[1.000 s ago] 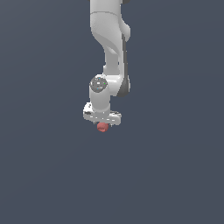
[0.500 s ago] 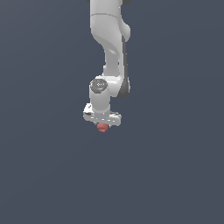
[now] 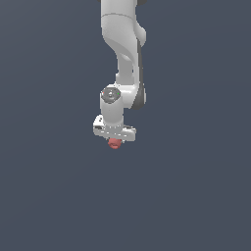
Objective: Pick up the object and move it to a goal position.
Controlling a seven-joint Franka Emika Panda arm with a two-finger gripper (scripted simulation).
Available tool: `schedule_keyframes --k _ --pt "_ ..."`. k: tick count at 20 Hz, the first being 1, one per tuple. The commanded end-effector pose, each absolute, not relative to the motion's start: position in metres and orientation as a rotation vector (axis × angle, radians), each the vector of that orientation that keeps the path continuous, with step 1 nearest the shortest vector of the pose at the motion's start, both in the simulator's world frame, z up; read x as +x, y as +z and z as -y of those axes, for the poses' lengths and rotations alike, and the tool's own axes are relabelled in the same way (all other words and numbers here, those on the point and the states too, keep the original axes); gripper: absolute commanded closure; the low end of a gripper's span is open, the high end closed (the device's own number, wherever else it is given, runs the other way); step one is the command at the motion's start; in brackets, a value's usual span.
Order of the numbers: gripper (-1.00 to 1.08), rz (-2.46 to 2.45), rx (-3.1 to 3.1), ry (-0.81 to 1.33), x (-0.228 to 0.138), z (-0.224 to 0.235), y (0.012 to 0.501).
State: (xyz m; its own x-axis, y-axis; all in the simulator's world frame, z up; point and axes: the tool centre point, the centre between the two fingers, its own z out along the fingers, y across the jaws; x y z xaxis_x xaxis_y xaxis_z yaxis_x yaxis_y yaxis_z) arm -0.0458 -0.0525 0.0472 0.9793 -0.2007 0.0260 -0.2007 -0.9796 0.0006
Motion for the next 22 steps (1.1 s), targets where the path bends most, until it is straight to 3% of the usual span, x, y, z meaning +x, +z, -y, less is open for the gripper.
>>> schedule_keyframes --k 1,8,22 --pt "1.08 0.333 3.116 0.086 -0.036 0.052 0.056" --pt "1.08 0.417 3.073 0.315 0.009 0.053 0.102" --pt "1.08 0.614 2.880 0.867 0.087 0.057 0.243"
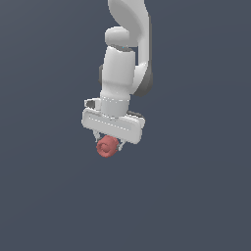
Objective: Pick up the object and move it to a goal position.
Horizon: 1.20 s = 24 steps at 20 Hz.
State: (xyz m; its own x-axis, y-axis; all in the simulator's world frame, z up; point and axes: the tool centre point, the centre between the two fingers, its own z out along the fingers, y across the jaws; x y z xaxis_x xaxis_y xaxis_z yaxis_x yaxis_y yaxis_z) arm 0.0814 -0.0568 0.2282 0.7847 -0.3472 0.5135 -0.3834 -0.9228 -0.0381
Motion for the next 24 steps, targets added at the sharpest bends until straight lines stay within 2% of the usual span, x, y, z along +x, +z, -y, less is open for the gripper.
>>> schedule_keyframes --k 1,11,24 --pt "1.08 0.624 2.865 0.898 0.090 0.057 0.252" --pt "1.08 0.708 2.727 1.143 0.105 0.059 0.328" --pt "1.08 0.779 2.576 1.357 0.107 0.058 0.400"
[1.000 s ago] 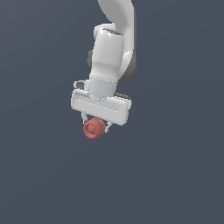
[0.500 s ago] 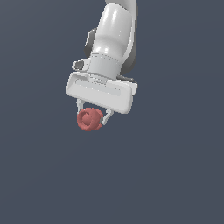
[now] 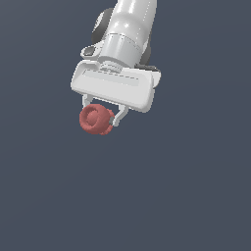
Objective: Pick up the object and move it to a goal position.
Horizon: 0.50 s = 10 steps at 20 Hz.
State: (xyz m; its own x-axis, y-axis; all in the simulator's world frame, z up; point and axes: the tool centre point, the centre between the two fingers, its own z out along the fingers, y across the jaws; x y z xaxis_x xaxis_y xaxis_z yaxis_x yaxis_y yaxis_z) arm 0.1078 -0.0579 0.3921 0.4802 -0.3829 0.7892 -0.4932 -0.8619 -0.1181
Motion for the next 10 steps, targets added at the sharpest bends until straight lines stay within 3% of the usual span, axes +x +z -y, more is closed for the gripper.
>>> schedule_keyframes --k 1,10 --pt "1.08 0.784 2.565 1.371 0.107 0.058 0.405" --pt "1.08 0.821 2.467 1.487 0.103 0.055 0.446"
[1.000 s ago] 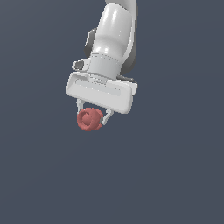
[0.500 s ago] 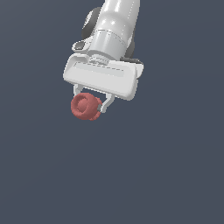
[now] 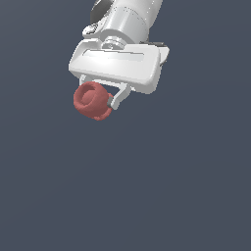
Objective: Pick up the object and move it to a goal position.
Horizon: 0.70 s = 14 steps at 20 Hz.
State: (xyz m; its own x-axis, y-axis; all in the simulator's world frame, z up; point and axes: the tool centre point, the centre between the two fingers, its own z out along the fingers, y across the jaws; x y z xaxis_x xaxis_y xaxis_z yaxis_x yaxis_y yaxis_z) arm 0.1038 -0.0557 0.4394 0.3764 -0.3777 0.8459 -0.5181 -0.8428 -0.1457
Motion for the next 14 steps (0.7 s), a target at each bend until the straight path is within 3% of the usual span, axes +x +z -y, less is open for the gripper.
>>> schedule_keyframes --k 1,14 --pt "1.08 0.824 2.457 1.498 0.102 0.055 0.450" --pt "1.08 0.852 2.370 1.588 0.095 0.052 0.484"
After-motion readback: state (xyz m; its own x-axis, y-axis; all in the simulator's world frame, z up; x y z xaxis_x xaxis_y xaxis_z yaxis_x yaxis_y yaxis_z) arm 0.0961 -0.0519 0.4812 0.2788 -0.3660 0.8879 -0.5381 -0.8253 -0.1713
